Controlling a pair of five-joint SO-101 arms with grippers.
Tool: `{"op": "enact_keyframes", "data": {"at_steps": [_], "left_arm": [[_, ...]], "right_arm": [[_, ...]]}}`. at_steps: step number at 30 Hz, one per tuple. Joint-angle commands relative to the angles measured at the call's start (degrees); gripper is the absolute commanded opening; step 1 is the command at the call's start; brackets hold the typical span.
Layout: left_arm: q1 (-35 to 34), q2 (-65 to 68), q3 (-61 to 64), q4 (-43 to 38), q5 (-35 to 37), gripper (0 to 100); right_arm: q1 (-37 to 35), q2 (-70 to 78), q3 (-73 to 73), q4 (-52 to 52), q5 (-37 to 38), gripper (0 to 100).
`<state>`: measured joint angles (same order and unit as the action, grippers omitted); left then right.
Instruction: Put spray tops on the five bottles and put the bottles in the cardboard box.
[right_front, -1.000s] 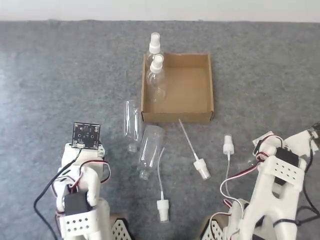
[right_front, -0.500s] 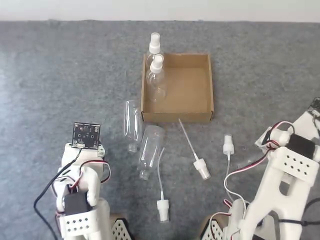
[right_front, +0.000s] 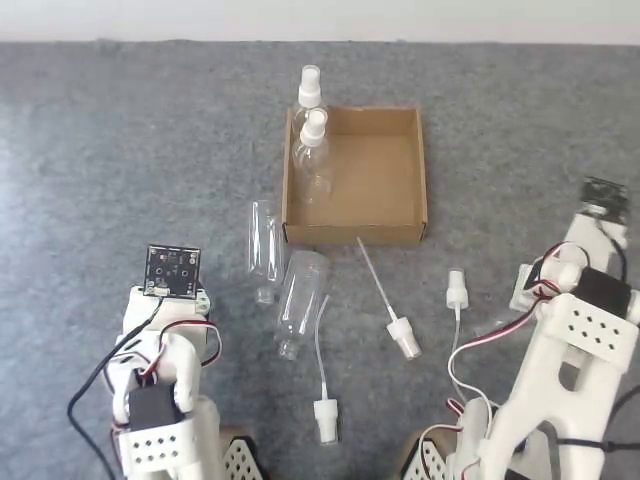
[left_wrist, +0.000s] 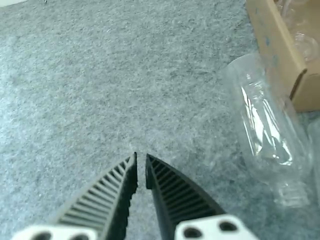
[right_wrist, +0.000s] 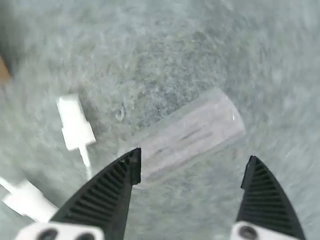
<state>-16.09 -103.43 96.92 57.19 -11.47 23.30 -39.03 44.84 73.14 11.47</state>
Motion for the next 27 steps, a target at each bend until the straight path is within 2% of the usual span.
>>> {"op": "enact_keyframes", "data": {"at_steps": [1,12,16,27], "left_arm": [[0.09,-0.88,-0.40,-1.14,-0.44,3],[0.09,-0.88,-0.40,-1.14,-0.44,3],[0.09,-0.88,-0.40,-1.14,-0.44,3],[0.09,-0.88,-0.40,-1.14,-0.44,3]], "right_arm": [[0.66,-2.68,-3.52,0.13,10.37,27.4],[0.48,-2.68,-3.60,0.13,31.12,27.4],[-1.54,-2.59,-3.16,0.84,43.16,27.4],[-5.49,-1.89,-3.16,4.44,63.74,27.4]]}}
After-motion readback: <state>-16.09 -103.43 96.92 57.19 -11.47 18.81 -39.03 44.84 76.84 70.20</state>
